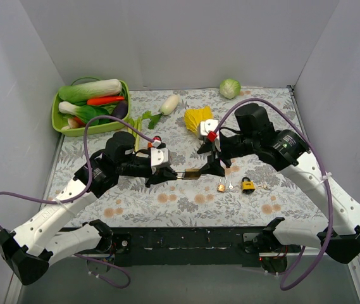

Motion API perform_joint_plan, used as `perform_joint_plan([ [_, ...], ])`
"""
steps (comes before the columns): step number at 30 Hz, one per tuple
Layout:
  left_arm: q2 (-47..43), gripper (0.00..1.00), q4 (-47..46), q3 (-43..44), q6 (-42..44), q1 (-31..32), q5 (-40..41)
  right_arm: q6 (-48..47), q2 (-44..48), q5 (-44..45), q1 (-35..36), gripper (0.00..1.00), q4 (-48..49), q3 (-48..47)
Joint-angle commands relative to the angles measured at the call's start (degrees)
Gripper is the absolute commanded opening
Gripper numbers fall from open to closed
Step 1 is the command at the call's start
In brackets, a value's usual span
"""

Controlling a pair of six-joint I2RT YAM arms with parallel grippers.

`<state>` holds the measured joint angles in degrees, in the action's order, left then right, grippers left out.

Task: Lock with the key
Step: Lock the lock.

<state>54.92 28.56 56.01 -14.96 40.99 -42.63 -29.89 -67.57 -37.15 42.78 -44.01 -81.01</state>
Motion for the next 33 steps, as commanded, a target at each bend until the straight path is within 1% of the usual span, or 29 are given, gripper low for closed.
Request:
perform_joint_plan([
  [1,-1.74,0.00,-3.16,3.23,1.60,-0.39,-2.63,-3.33,0.60,0.32,-0.68,0.67,-9.50,-2.22],
  [3,-1.83,0.00,-3.07,3.14,1.60,-0.39,-2.63,-3.33,1.30,0.67,-0.69,0.64,-10.13,-0.91],
  [7,-1.92,0.00,-4.21,2.79,0.81,-0.65,-2.89,-2.63,3.93,1.99,-0.77,0.54,-8.38,2.25],
  [9,-1.74,0.00,-4.56,2.88,0.81,-0.65,-3.51,-2.89,4.20,1.99,-0.69,0.52,-7.50,3.49],
  [10,-1.65,0.00,-4.74,2.97,0.55,-0.65,-3.86,-2.81,4.29,2.16,-0.69,0.48,-6.97,4.45],
  [13,-1.39,0.00,-4.91,3.49,0.11,-0.65,-4.39,-2.89,3.77,2.34,-0.69,0.42,-5.39,5.16],
  [18,-1.13,0.00,-5.35,3.93,-1.03,-0.65,-4.30,-2.54,2.53,1.64,-0.69,0.35,-3.98,5.16],
  [21,-1.13,0.00,-5.44,3.85,-1.04,-0.65,-4.39,-2.63,2.09,1.90,-0.60,0.29,-3.45,4.99],
  [22,-1.13,0.00,-5.53,3.85,-1.12,-0.65,-4.30,-2.80,1.92,1.90,-0.60,0.26,-3.45,4.81],
  [28,-1.04,0.00,-6.32,3.58,-2.00,-0.65,-3.86,-5.17,1.74,2.25,0.02,0.17,-5.20,4.81],
  [33,-0.78,0.00,-6.49,3.58,-2.00,-0.65,-3.69,-6.85,1.48,2.52,0.37,0.17,-6.79,4.64],
])
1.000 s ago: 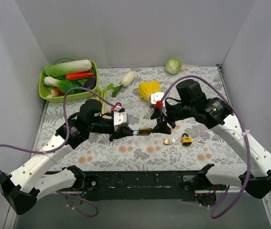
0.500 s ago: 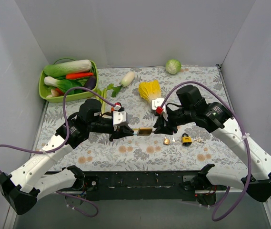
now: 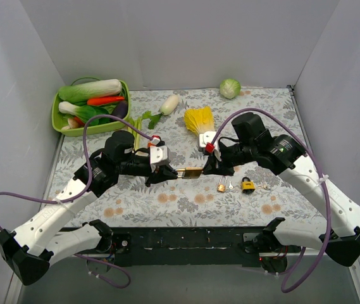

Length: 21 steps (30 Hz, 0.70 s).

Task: Lock with the key
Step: Lock the lock.

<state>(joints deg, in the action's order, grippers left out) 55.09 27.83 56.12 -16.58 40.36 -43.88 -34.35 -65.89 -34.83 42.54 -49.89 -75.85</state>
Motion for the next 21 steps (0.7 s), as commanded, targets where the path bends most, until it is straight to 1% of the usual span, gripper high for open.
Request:
perform_joint_plan([
  [1,-0.95,0.00,-5.77,3.56,-0.38,-0.02,-2.35,-2.65,-0.38,0.20,0.70,0.17,-1.00,-0.78],
  [9,-0.42,0.00,-5.86,3.56,-0.30,-0.02,-2.09,-3.44,-1.52,-0.77,0.96,0.18,-1.97,-2.19],
  [12,-0.51,0.00,-5.95,3.21,-0.12,-0.02,-2.18,-4.23,-1.96,-0.59,1.05,0.13,-2.40,-2.63],
  [14,-0.34,0.00,-6.04,3.29,-0.03,-0.02,-1.83,-4.67,-2.31,-0.50,1.05,0.02,-3.11,-2.98],
  [21,0.11,0.00,-5.25,2.77,-1.53,-0.89,-0.16,-3.71,-2.32,3.35,0.96,0.01,-3.99,-2.55],
])
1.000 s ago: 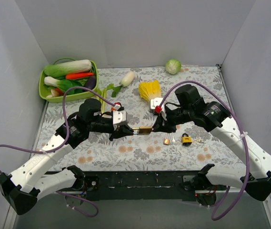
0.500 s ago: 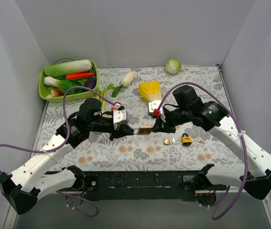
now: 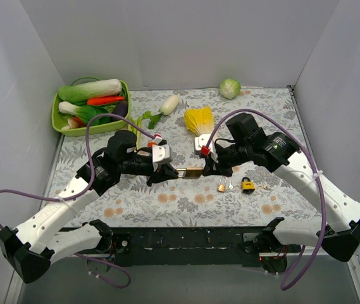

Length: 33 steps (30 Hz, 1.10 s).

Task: Lock with the key
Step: Lock the lock, then place the key at the center of the board.

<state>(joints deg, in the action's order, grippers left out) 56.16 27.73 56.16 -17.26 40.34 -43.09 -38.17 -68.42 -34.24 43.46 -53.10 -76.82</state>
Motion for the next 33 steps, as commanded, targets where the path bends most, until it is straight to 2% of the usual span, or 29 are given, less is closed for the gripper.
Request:
perform_joint_plan([
  [1,-1.14,0.00,-4.79,2.55,-0.94,-1.31,-1.12,0.46,0.39,3.12,-0.13,0.01,-0.78,-0.80],
  [12,-3.95,0.00,3.38,-0.35,6.26,-9.22,-4.90,-0.59,4.88,1.63,-7.85,0.01,-3.85,3.60],
  [14,-4.31,0.00,3.30,-0.88,6.10,-9.75,-4.46,2.38,4.88,1.72,-9.09,0.01,-2.54,4.39],
  [15,-4.31,0.00,2.43,-1.23,4.79,-10.10,-4.11,4.49,5.40,2.15,-9.88,0.01,-1.49,6.22],
  [17,-4.04,0.00,0.50,-1.67,1.45,-10.45,-2.19,14.50,6.28,2.86,-9.98,0.01,4.56,9.04],
  [19,-3.52,0.00,-2.14,-1.50,-2.67,-10.98,-1.21,23.18,8.56,6.54,-9.89,0.01,10.71,14.48],
  [20,-2.99,0.00,-2.85,-1.49,-3.91,-11.07,-0.25,30.54,9.35,8.82,-9.89,0.01,16.22,16.42],
  [23,-2.99,0.00,-5.92,-2.11,-9.63,-11.59,1.69,41.73,10.94,14.98,-9.80,0.01,22.23,23.28],
  [26,-3.69,0.00,-8.12,-3.68,-13.40,-12.30,4.06,44.14,10.85,15.87,-9.80,0.01,24.27,28.46],
  [29,-4.74,0.00,-9.00,-5.35,-14.90,-12.74,4.33,51.86,11.21,19.64,-9.80,0.01,28.40,33.55],
  [30,-5.09,0.00,-9.18,-5.80,-15.26,-12.83,4.51,57.63,10.08,21.56,-9.89,0.01,29.97,34.44],
  [33,-6.06,0.00,-7.78,-6.15,-15.35,-13.70,4.86,62.59,5.52,21.76,-8.93,0.01,30.25,36.03],
])
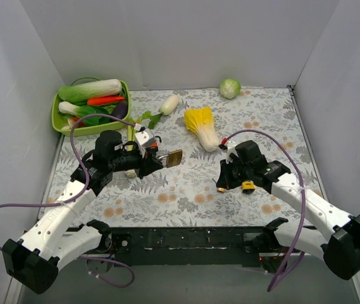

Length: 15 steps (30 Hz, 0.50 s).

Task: Lock with the key
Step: Place the key at the center of the board.

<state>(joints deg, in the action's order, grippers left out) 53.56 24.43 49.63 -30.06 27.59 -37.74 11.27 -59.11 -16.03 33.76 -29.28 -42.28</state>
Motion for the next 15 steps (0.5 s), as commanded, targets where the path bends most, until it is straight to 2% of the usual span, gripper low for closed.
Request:
perform_joint_plan([
  [1,-3.81,0.00,-3.95,0.30,-2.37,-1.14,-0.67,14.65,-4.77,1.72,0.87,0.01,8.95,2.28],
  [3,-3.81,0.00,-2.54,0.30,-1.23,-1.32,-0.85,17.20,-4.44,0.12,1.57,0.01,12.92,6.05],
  [11,-4.87,0.00,-0.78,-0.06,-0.79,-1.32,-1.46,23.08,-7.24,4.95,5.00,0.01,25.12,10.90],
  [15,-5.66,0.00,-0.26,-0.49,-0.79,-1.32,-1.99,26.60,-9.35,7.24,5.62,0.01,28.04,12.22],
])
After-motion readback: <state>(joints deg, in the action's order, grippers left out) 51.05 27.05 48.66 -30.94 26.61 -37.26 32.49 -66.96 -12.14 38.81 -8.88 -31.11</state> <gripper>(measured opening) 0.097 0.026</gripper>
